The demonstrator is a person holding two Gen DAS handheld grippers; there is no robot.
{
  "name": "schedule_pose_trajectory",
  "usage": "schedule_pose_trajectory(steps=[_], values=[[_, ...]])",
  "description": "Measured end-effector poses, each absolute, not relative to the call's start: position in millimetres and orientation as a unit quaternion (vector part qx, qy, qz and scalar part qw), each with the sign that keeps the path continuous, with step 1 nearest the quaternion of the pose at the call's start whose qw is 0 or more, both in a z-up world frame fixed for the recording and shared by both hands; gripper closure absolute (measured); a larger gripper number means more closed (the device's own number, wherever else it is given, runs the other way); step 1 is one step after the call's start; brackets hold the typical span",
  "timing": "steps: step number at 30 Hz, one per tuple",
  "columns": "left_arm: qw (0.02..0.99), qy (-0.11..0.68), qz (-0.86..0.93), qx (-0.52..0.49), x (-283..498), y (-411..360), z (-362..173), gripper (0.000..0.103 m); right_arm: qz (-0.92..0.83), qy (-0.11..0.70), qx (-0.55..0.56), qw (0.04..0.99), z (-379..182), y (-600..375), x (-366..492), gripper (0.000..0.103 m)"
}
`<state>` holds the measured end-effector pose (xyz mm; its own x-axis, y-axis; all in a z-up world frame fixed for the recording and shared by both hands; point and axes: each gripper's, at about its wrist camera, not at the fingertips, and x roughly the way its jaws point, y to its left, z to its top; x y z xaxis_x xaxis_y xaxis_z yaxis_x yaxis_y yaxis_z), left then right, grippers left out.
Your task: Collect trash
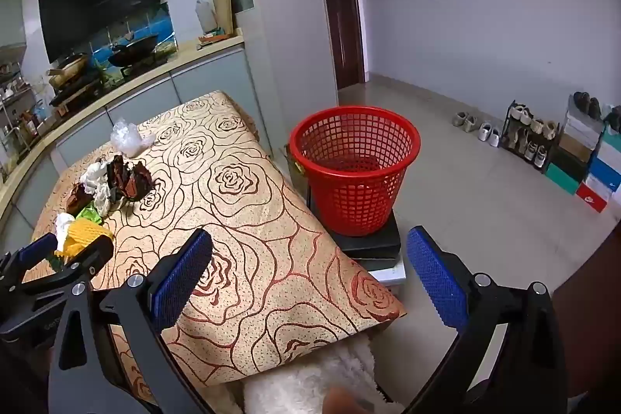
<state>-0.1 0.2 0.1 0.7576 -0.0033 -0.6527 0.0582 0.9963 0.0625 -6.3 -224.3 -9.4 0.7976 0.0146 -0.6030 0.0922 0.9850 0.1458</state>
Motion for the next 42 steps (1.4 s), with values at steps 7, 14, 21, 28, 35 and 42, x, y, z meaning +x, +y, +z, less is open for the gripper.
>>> schedule_pose_trajectory(steps=[7,14,21,28,35,42], values=[[0.936,0.349,-0.018,0.041,1.5,-0.4,-1.2,0.007,-0.022,0.311,0.082,0.947,-5.7,-224.8,-9.4,0.005],[0.935,0.351,-0.017,0.042,1.6,-3.6,4.4,0.007,-0.02,0.309,0.082,0.947,-4.0,-223.2,-10.4,0.005],[0.94,0.339,-0.018,0.043,-2.9,-4.2,1.3,0.007,-0.021,0.304,0.081,0.949,-4.0,-222.6,-10.6,0.005],[0.941,0.333,-0.024,0.049,-3.3,-6.7,0.9,0.007,-0.03,0.294,0.083,0.952,-2.2,-225.9,-13.5,0.005],[0.945,0.321,-0.024,0.052,-4.5,-6.4,4.4,0.007,-0.031,0.29,0.081,0.953,-0.5,-225.6,-14.0,0.005],[0.954,0.293,-0.023,0.064,-12.4,-10.7,11.1,0.007,-0.034,0.279,0.073,0.957,4.1,-223.4,-16.9,0.005]])
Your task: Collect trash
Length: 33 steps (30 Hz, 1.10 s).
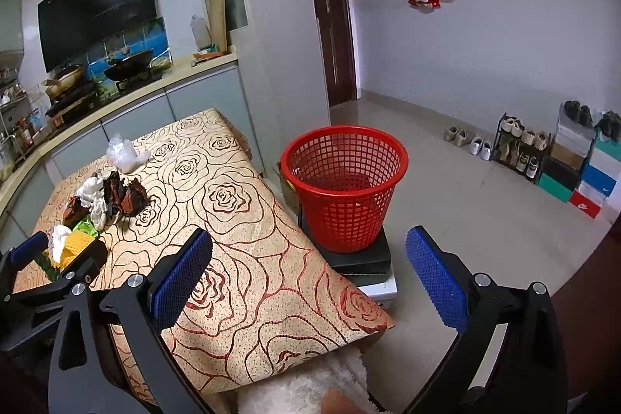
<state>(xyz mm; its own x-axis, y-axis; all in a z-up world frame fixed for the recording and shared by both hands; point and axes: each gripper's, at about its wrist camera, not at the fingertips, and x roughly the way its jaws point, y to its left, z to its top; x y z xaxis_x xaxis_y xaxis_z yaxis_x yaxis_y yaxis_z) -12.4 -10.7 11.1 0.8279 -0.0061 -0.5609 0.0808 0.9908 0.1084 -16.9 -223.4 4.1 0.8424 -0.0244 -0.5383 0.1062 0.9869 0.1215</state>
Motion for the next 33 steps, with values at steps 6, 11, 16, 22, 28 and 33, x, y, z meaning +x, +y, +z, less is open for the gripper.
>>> schedule_pose_trajectory(steps=[6,11,16,22,28,33], values=[[0.955,0.288,-0.021,0.063,-12.2,-9.5,11.1,0.007,-0.03,0.277,0.071,0.958,3.0,-220.1,-18.4,0.005],[0.957,0.284,-0.021,0.059,-13.2,-7.2,12.4,0.007,-0.028,0.277,0.072,0.958,3.1,-220.4,-18.4,0.005],[0.957,0.284,-0.02,0.056,-13.0,-5.4,12.1,0.007,-0.025,0.275,0.071,0.958,3.8,-218.5,-18.9,0.005],[0.957,0.285,-0.02,0.056,-12.7,-5.1,11.8,0.007,-0.024,0.276,0.072,0.958,4.2,-217.9,-19.0,0.005],[0.956,0.286,-0.019,0.056,-12.9,-4.8,11.6,0.007,-0.023,0.276,0.071,0.958,3.8,-217.6,-19.3,0.005],[0.956,0.289,-0.019,0.054,-12.2,-4.0,10.4,0.007,-0.022,0.277,0.072,0.958,4.2,-216.3,-19.6,0.005]])
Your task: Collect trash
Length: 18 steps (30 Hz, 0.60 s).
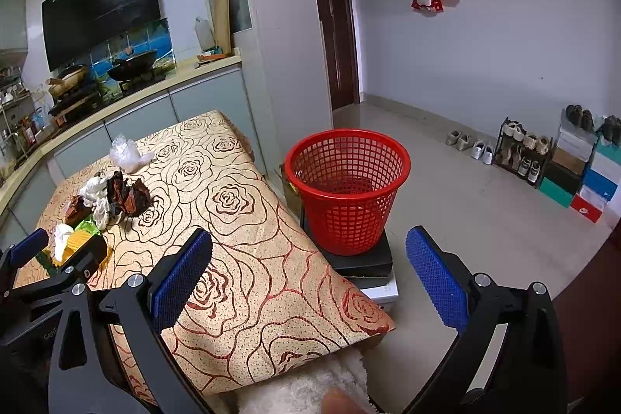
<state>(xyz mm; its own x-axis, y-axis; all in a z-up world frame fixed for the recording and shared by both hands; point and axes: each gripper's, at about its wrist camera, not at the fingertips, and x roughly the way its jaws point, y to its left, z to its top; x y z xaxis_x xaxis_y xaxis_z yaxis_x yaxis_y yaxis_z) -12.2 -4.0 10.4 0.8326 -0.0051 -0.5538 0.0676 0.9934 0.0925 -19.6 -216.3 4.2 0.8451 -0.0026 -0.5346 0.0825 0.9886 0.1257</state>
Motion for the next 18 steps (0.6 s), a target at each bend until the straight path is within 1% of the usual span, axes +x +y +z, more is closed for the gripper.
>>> schedule_pose_trajectory(steps=[18], values=[[0.954,0.294,-0.016,0.052,-10.9,-2.3,9.1,0.007,-0.019,0.281,0.071,0.957,3.0,-215.5,-19.0,0.005]])
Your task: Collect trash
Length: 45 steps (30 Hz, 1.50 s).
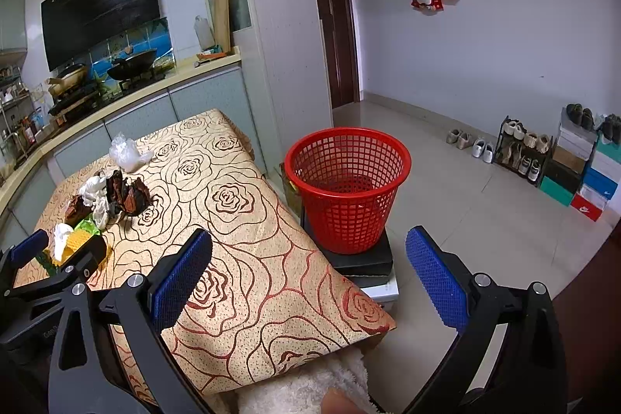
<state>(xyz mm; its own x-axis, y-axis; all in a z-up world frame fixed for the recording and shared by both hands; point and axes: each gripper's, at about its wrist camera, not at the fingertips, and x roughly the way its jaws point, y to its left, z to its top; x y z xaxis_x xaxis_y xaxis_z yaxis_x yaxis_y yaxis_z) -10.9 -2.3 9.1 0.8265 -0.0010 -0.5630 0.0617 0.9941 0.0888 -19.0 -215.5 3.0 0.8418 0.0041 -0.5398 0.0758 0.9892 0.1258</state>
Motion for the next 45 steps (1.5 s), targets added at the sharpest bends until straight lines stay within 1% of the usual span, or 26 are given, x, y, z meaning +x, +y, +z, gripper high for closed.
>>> schedule_pose_trajectory(steps=[8,14,20,29,35,43,45], values=[[0.953,0.298,-0.008,0.05,-7.4,0.1,7.0,0.007,-0.012,0.28,0.071,0.957,2.5,-215.6,-13.4,0.005],[0.952,0.304,0.024,0.036,3.6,18.5,7.2,0.007,0.021,0.278,0.062,0.958,7.3,-201.3,1.2,0.005],[0.945,0.318,0.074,0.012,13.9,59.2,3.4,0.007,0.053,0.284,0.043,0.956,6.6,-174.7,15.3,0.005],[0.925,0.333,0.183,-0.007,18.9,151.2,-11.6,0.007,0.101,0.298,0.013,0.949,3.4,-140.6,30.4,0.005],[0.909,0.356,0.217,-0.03,20.0,205.6,-26.3,0.007,0.135,0.316,0.006,0.939,-2.7,-121.1,44.3,0.005],[0.904,0.382,0.183,-0.055,35.4,226.7,-42.7,0.008,0.17,0.336,0.002,0.927,-6.2,-92.9,63.7,0.005],[0.905,0.383,0.176,-0.054,41.4,228.0,-43.2,0.011,0.173,0.339,-0.004,0.925,-6.7,-86.4,68.9,0.005]])
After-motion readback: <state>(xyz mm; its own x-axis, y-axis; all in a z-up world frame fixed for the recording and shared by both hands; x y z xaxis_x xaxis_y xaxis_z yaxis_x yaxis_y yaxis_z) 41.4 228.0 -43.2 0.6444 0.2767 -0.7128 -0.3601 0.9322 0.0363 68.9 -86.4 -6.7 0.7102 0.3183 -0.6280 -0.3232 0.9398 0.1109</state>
